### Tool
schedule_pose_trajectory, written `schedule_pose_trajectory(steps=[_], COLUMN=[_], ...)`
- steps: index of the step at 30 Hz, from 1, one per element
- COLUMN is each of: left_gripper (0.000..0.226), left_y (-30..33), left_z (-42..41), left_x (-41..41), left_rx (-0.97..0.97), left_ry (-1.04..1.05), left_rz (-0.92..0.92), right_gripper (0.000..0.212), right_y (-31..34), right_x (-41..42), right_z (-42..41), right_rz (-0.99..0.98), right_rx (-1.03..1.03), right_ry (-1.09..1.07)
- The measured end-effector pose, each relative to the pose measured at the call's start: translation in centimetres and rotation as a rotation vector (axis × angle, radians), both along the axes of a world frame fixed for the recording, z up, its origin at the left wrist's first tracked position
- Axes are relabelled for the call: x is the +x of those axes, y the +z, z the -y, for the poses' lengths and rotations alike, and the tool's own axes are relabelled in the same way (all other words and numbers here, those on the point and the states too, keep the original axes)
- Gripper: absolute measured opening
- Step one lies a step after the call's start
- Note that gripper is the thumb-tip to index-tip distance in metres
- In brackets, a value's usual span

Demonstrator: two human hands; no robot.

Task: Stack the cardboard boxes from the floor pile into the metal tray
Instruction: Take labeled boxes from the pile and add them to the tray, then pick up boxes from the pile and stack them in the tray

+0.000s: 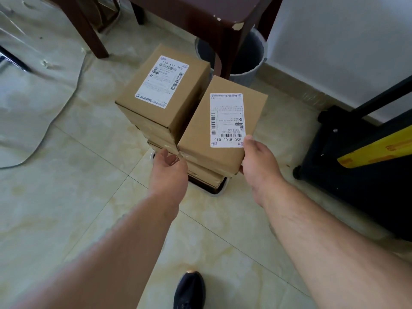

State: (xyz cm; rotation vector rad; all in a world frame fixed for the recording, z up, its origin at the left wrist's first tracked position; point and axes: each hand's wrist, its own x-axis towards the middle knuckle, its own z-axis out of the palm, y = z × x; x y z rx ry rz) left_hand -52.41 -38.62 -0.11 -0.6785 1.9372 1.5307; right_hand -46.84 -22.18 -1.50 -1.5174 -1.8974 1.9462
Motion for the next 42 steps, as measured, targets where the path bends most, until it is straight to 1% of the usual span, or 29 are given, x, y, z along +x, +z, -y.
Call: schedule_pose_trajectory(steps=[5, 10, 20, 24, 27, 30, 34, 37, 39, 42], left_gripper=[0.062, 0.059, 0.057, 0.055, 0.056, 0.053, 0.053, 0.053, 0.049, 0.041], left_y=[-0.3, 0.0, 0.5, 0.9, 0.8, 0.6, 0.9, 0.8, 0.7, 0.5], left_z=[0.2, 0.1, 0.0, 0.0, -0.1, -0.5, -2.2, -4.3, -6.4, -10.0], left_x=[0.1, -0.1, 0.5, 1.4, 2.7, 4.7, 8.3, 11.5, 14.2, 18.4], left_rx=[0.038, 0.05, 0.061, 0.063, 0.044, -0.005, -0.043, -0.066, -0.076, -0.078], left_ry=[-0.003, 0.007, 0.006, -0.04, -0.109, -0.232, -0.375, -0.446, -0.492, -0.563], left_rz=[-0.006, -0.037, -0.041, -0.053, -0.037, 0.015, 0.099, 0.142, 0.165, 0.19], right_gripper=[0.05, 0.041, 0.038, 0.035, 0.032, 0.035, 0.034, 0.053, 0.055, 0.055], right_y=[0.0, 0.0, 0.5, 1.0, 1.6, 1.8, 0.6, -0.2, -0.5, -0.9], right_x=[0.0, 0.5, 0.4, 0.9, 1.8, 4.1, 9.0, 13.8, 17.7, 24.0], right_z=[0.4, 1.1, 1.3, 0.9, 0.3, -0.3, -1.7, -3.3, -4.9, -7.6], right_rz=[0.009, 0.011, 0.0, 0.004, 0.015, 0.035, 0.082, 0.142, 0.172, 0.21], right_rx=[-0.004, 0.016, 0.01, -0.038, -0.021, -0.018, -0.052, -0.088, -0.088, -0.025], right_ry=[0.011, 0.048, 0.058, 0.06, 0.054, 0.027, -0.008, -0.023, -0.021, -0.042])
